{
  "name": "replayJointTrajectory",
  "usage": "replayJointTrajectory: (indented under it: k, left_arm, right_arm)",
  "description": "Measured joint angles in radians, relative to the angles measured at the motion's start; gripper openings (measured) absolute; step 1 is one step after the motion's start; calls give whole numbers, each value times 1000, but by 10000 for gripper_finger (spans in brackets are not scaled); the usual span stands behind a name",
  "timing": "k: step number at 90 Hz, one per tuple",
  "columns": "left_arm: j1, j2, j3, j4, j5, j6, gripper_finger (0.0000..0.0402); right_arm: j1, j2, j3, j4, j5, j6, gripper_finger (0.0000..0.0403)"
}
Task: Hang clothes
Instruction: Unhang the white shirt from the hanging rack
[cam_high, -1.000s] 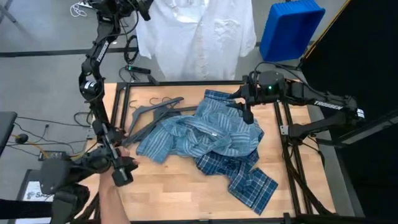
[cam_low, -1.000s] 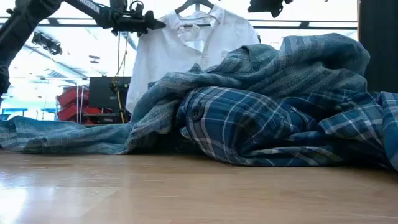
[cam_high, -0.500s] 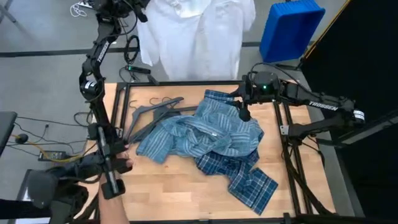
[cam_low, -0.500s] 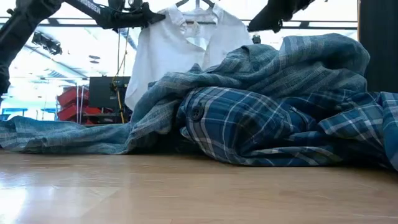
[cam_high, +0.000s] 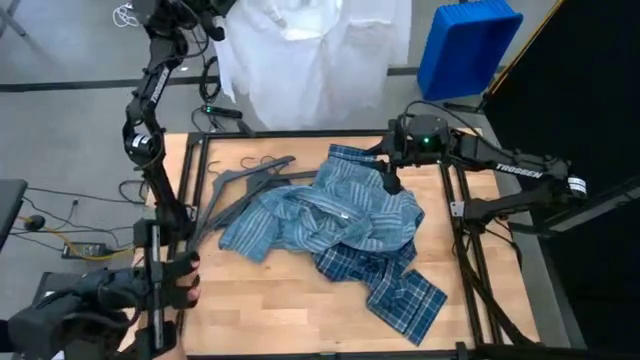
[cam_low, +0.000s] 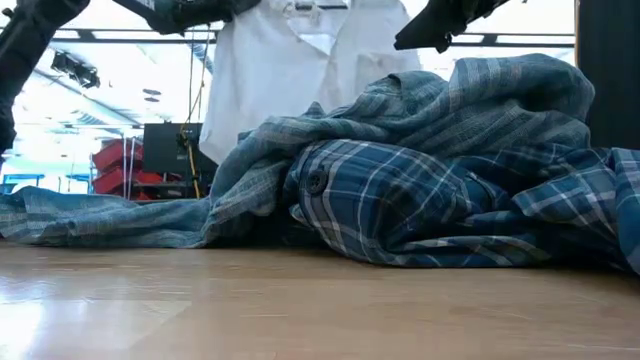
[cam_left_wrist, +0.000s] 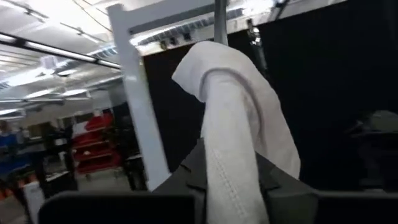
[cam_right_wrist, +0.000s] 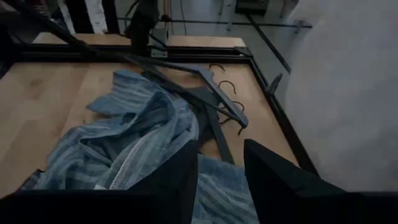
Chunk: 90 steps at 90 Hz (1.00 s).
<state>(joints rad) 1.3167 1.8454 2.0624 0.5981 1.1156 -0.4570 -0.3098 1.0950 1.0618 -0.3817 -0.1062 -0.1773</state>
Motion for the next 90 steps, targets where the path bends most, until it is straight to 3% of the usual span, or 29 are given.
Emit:
replayJointTrajectory:
  k: [33,47,68,90]
  left_arm:
    - [26,-90,2,-10,141,-59,21]
    - [-11,-134,2,-16,168,-103,21]
    - [-120,-226,2,-11,98,-101,21]
    - [-262,-350,2,-11,-61,-98,21]
  right_arm:
    - [2,-18,0,9,0,16,100]
    - [3,-47,-1,61,8,-3,103]
    - [-3,-79,0,153,35,1,101]
    - [30,-115,-2,24,39,0,99]
